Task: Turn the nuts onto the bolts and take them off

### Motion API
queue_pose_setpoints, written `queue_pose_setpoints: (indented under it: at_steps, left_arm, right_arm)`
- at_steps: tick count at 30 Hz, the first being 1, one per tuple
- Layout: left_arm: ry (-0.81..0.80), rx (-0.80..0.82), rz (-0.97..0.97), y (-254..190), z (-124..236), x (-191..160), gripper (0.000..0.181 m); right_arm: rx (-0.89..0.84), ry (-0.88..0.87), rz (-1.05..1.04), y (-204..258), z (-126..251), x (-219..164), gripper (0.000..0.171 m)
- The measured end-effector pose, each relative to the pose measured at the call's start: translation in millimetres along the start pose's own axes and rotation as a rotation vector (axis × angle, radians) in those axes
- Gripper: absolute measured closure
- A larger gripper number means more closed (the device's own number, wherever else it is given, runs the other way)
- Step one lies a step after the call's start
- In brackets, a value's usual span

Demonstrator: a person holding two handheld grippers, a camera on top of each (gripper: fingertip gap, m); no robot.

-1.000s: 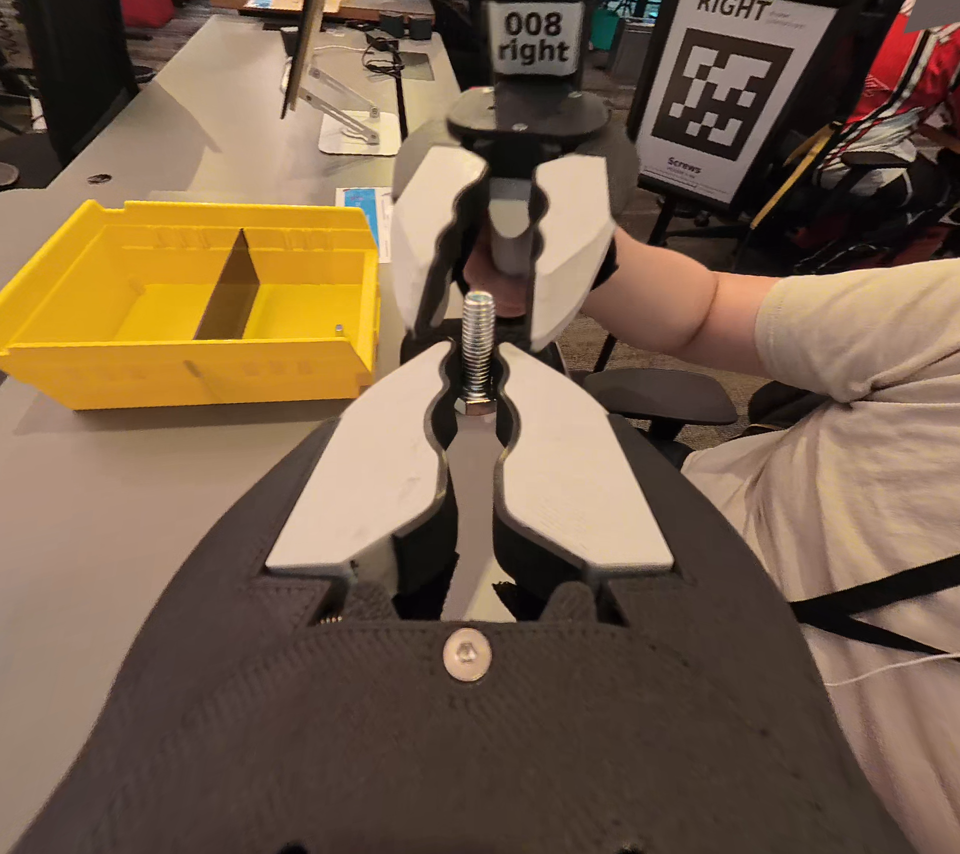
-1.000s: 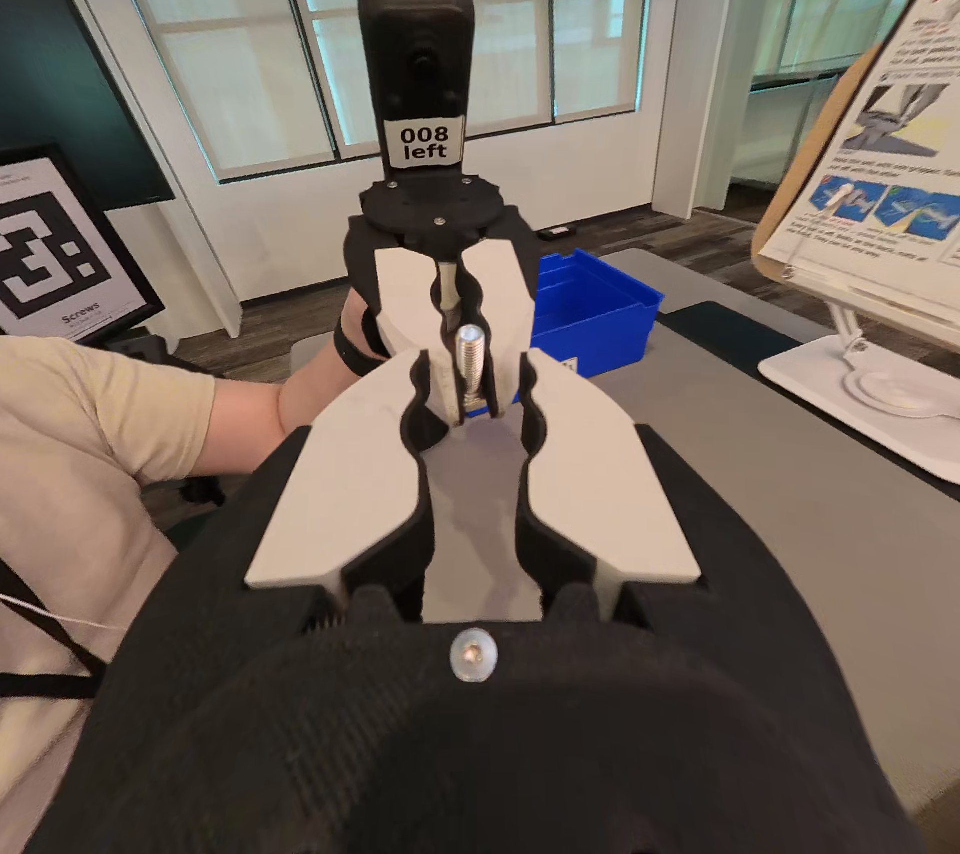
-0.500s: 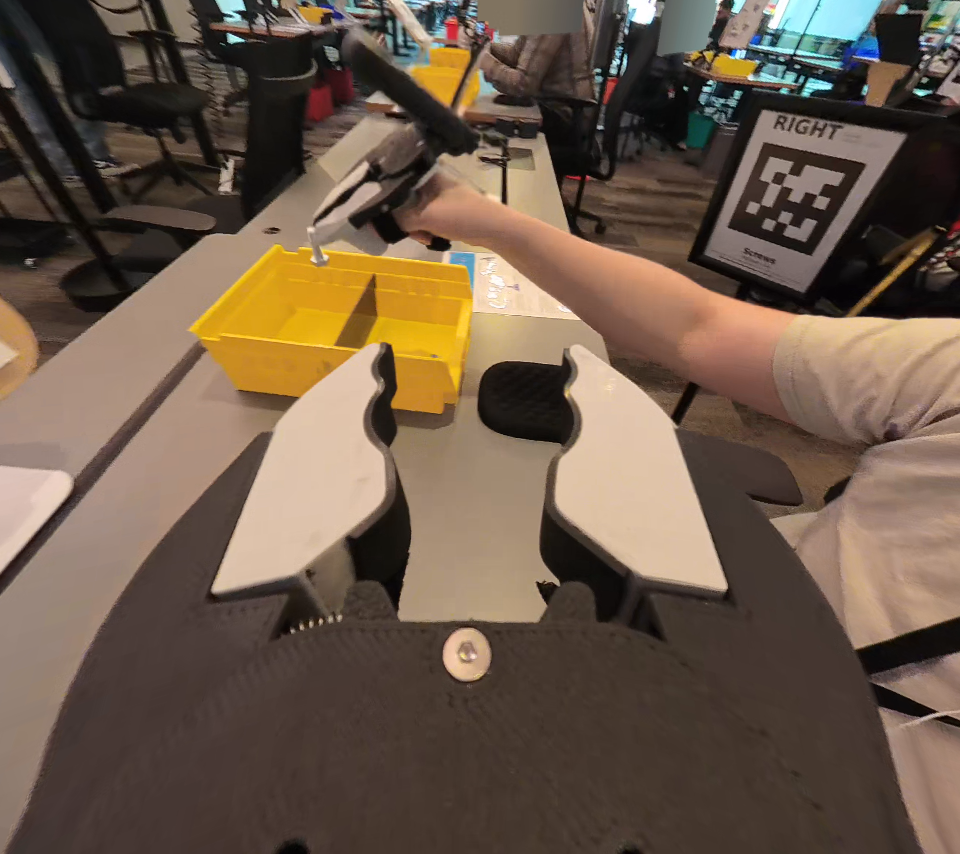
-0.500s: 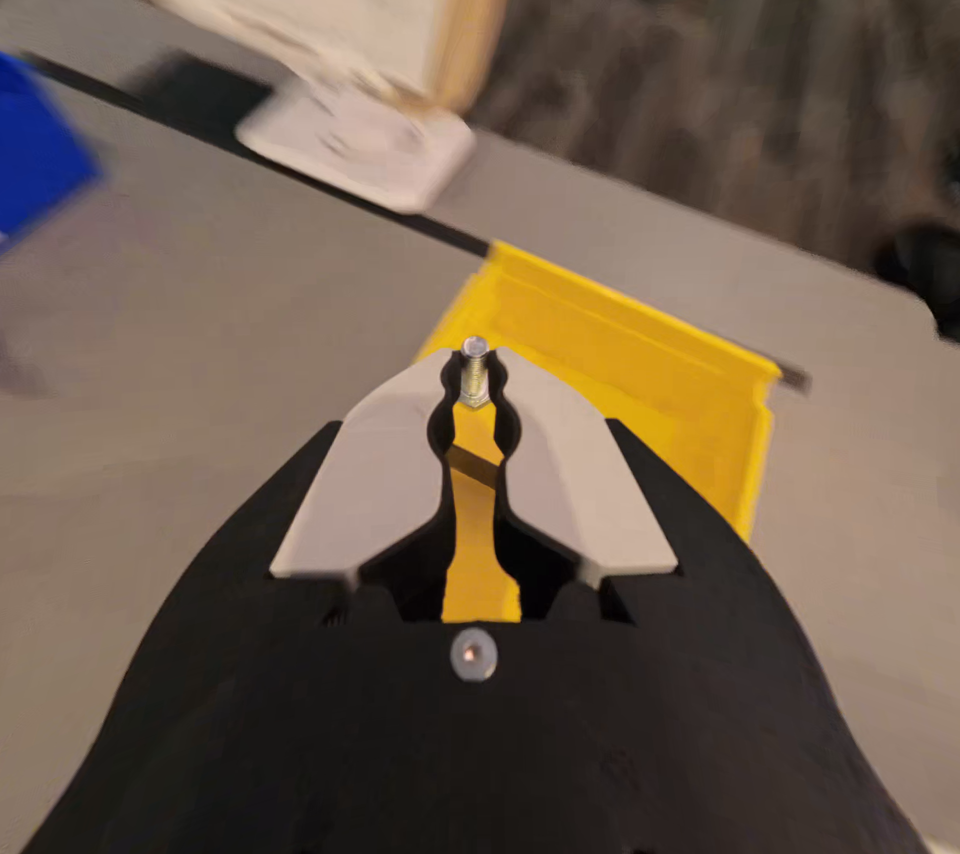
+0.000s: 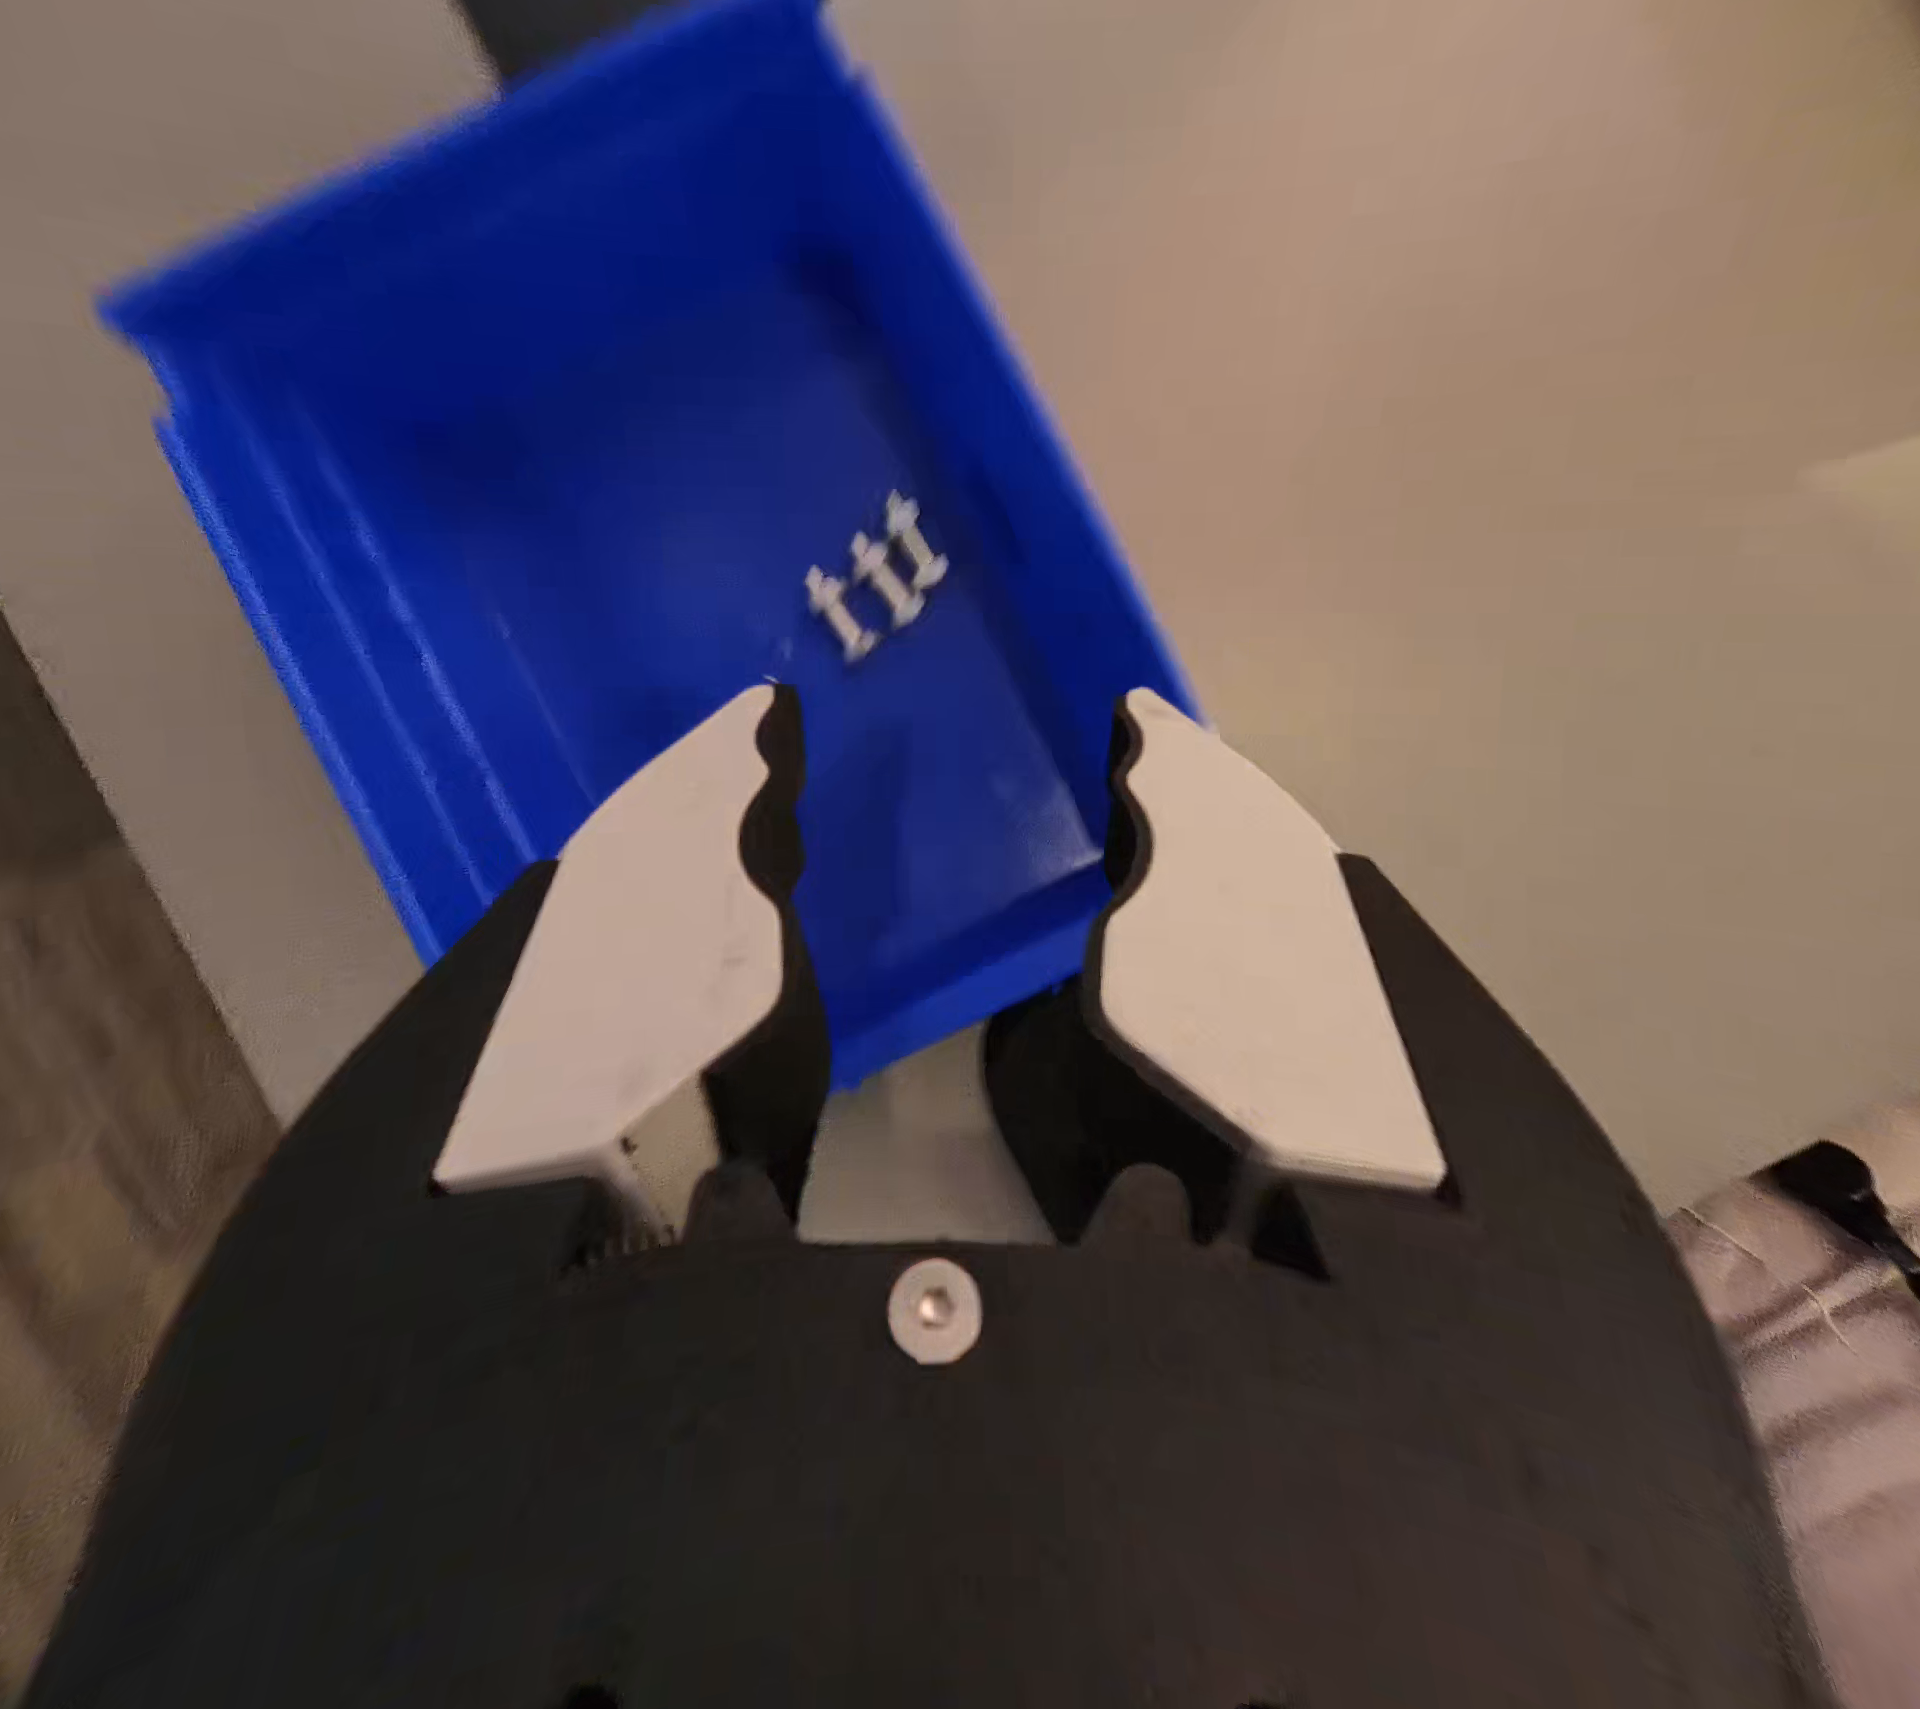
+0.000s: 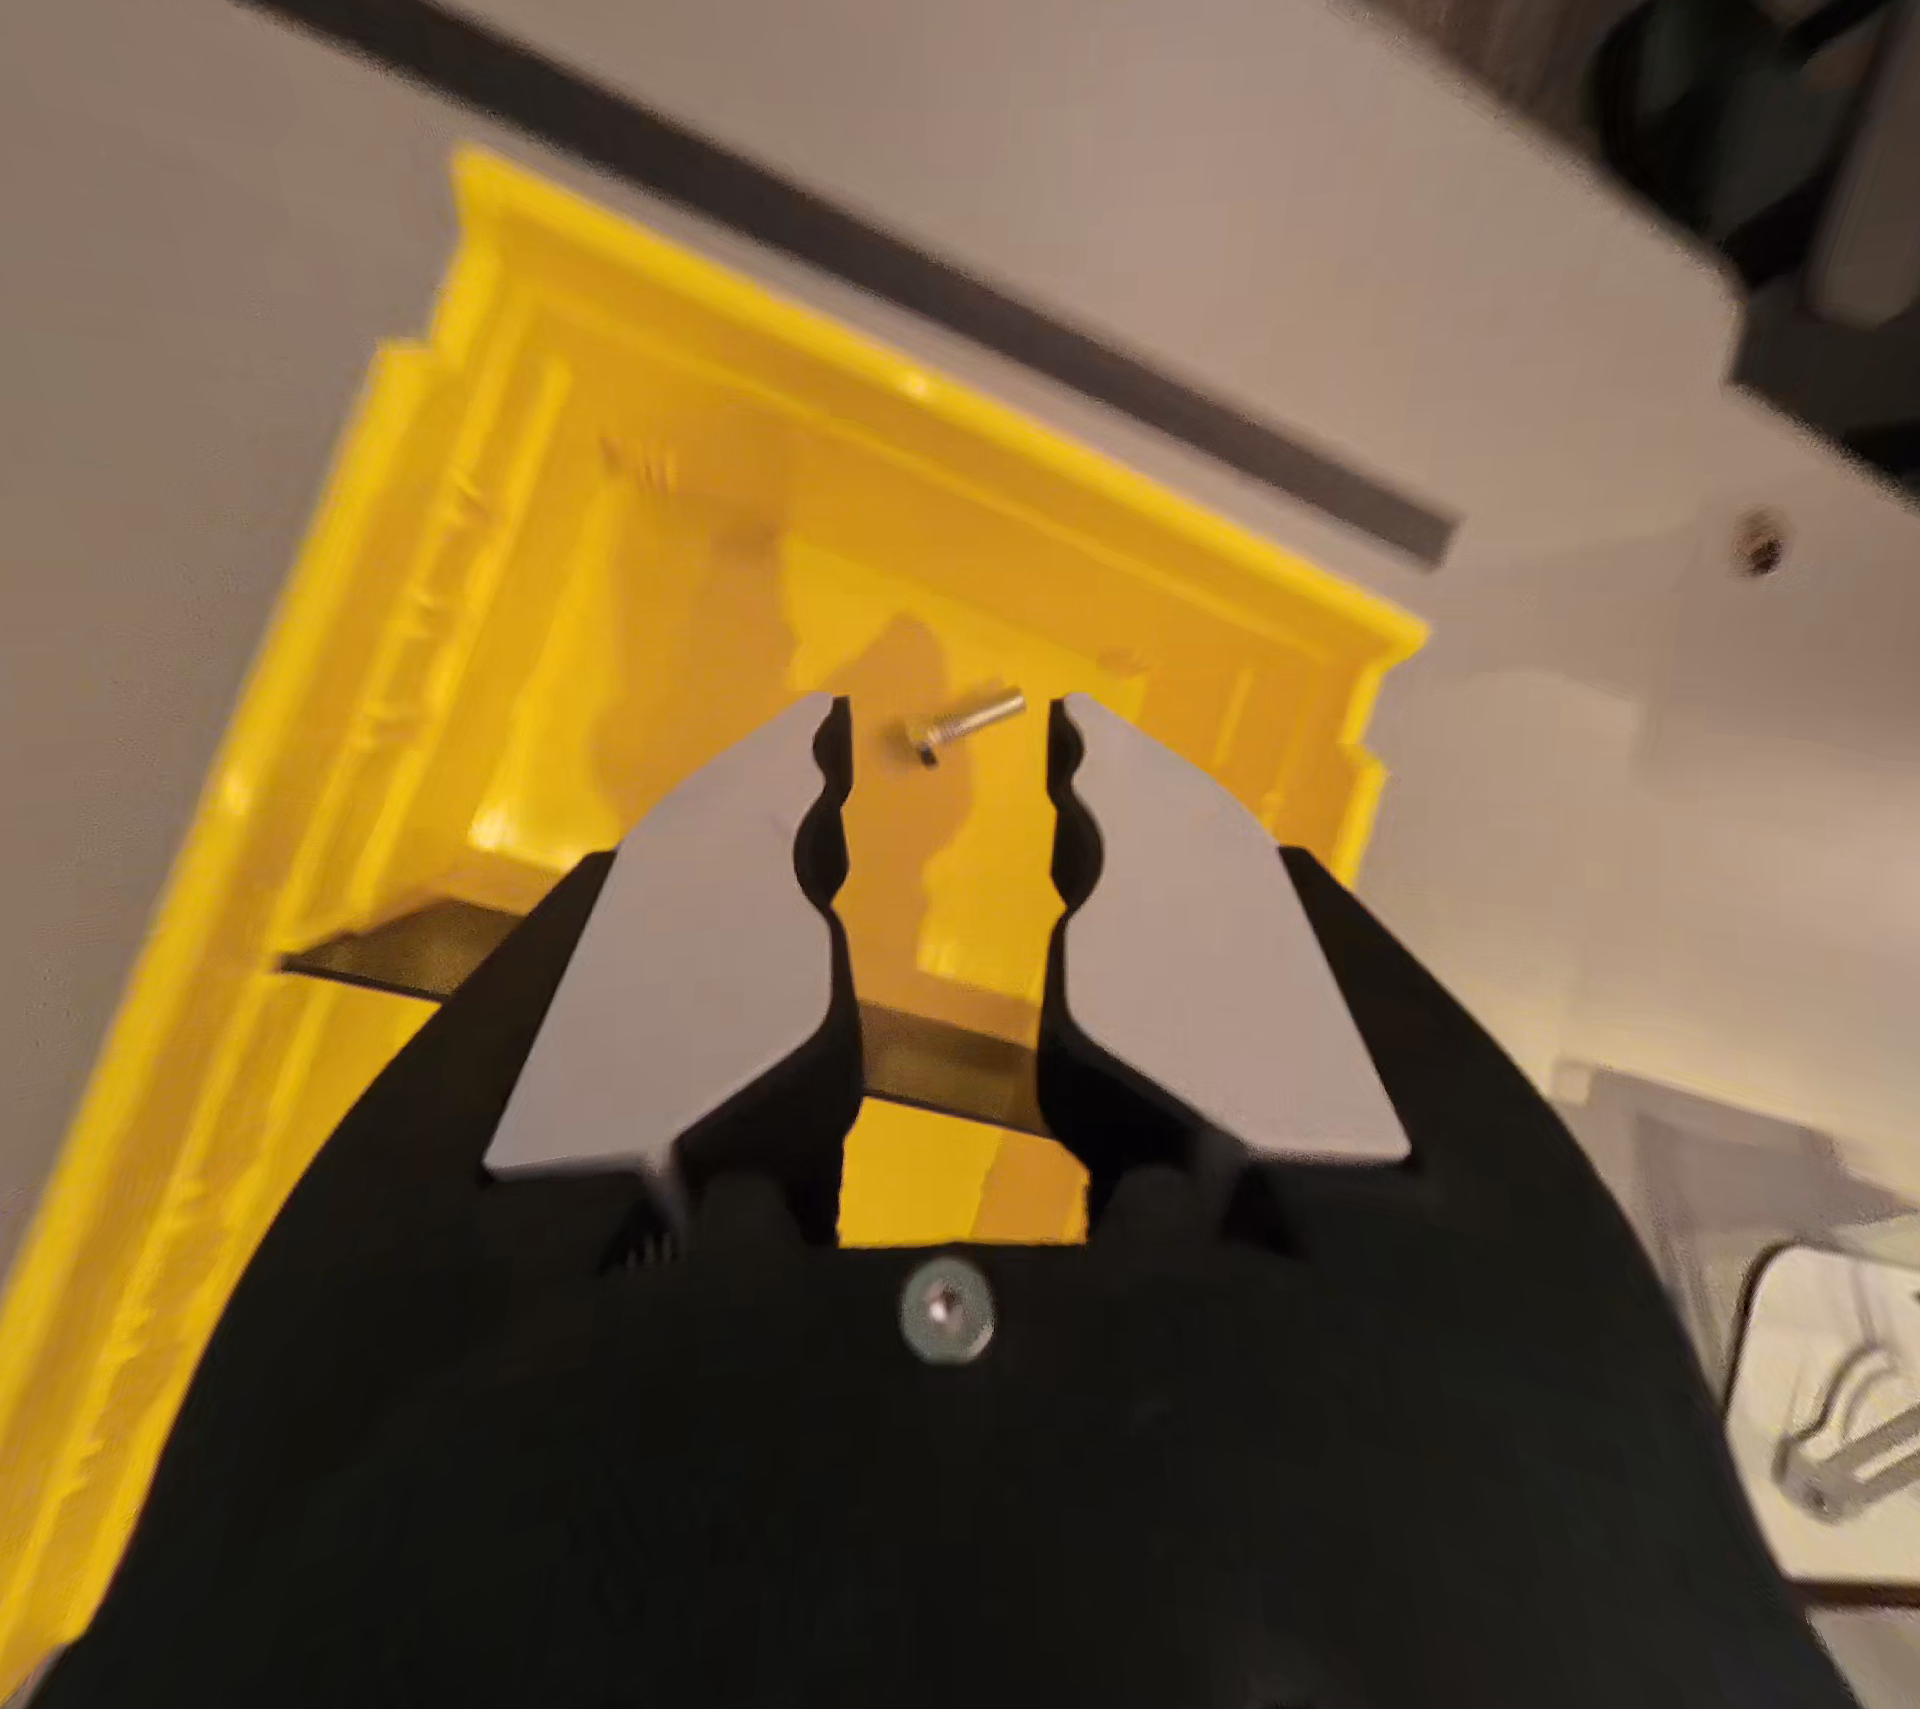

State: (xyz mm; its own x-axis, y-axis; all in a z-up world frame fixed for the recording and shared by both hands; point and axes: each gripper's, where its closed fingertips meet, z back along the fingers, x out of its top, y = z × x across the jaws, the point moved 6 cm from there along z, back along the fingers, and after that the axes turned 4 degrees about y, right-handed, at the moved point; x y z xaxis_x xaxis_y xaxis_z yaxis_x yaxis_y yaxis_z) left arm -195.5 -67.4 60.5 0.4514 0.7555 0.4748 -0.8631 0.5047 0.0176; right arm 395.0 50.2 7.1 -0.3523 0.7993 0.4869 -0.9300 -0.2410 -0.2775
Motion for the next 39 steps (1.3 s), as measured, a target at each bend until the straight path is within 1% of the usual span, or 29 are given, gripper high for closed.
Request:
queue_pose_setpoints:
  at_steps: [1, 3, 5, 8, 11, 15, 19, 21, 22, 24, 27, 30, 32, 34, 36, 39]
  left_arm:
    - [0.087, 0.013, 0.039, 8.2, -12.3, -6.1, 0.125]
    - [0.272, 0.009, 0.093, 20.3, -39.4, -17.4, 0.123]
    - [0.395, -0.004, 0.142, 31.5, -65.1, -22.5, 0.124]
    - [0.446, -0.020, 0.215, 48.0, -97.3, -19.5, 0.131]
    - [0.482, -0.048, 0.260, 55.6, -120.5, -20.1, 0.136]
    - [0.523, -0.059, 0.281, 59.6, -141.8, -20.1, 0.137]
    - [0.524, -0.097, 0.325, 60.7, -157.5, -15.9, 0.143]
    - [0.568, -0.116, 0.346, 59.7, -163.3, -20.8, 0.145]
    - [0.554, -0.102, 0.345, 61.7, -163.7, -19.3, 0.151]
    - [0.562, -0.157, 0.356, 58.5, -165.2, -20.2, 0.170]
    - [0.573, -0.197, 0.368, 59.5, -165.9, -21.7, 0.171]
    - [0.573, -0.160, 0.356, 65.9, -154.2, -25.3, 0.171]
    - [0.502, -0.142, 0.362, 67.3, -133.1, -20.8, 0.171]
    - [0.351, -0.133, 0.363, 63.1, -101.0, -7.0, 0.171]
    - [0.133, -0.180, 0.289, 43.1, -62.1, 15.9, 0.172]
    - [-0.302, -0.348, 0.001, -21.4, -0.3, 63.9, 0.172]
  right_arm:
    - [-0.007, -0.079, -0.001, 3.2, 18.3, 8.6, 0.133]
    - [0.019, -0.251, -0.003, 17.7, 58.3, 23.1, 0.133]
    - [0.053, -0.441, -0.007, 37.4, 99.1, 32.5, 0.133]
    - [0.145, -0.678, 0.025, 71.7, 149.4, 37.7, 0.133]
    - [0.179, -0.796, 0.071, 97.5, 174.1, 40.8, 0.134]
    - [0.131, -0.737, 0.191, 114.7, 172.8, 38.0, 0.134]
    - [0.087, -0.680, 0.229, 116.3, 166.5, 33.3, 0.134]
    - [0.070, -0.669, 0.236, 114.9, 167.9, 30.6, 0.134]
    - [0.061, -0.669, 0.236, 114.1, 170.0, 28.7, 0.134]
    - [0.054, -0.680, 0.230, 113.1, 176.2, 24.8, 0.134]
    - [0.060, -0.707, 0.212, 114.1, 188.5, 17.7, 0.134]
    - [0.076, -0.757, 0.195, 118.8, 203.5, 12.4, 0.135]
    - [0.088, -0.801, 0.191, 122.9, 213.2, 10.7, 0.135]
    - [0.094, -0.857, 0.179, 125.7, 221.9, 10.6, 0.136]
    - [0.107, -0.940, 0.158, 128.0, 230.6, 12.4, 0.136]
    - [0.191, -1.084, 0.135, 136.5, 243.6, 15.9, 0.135]
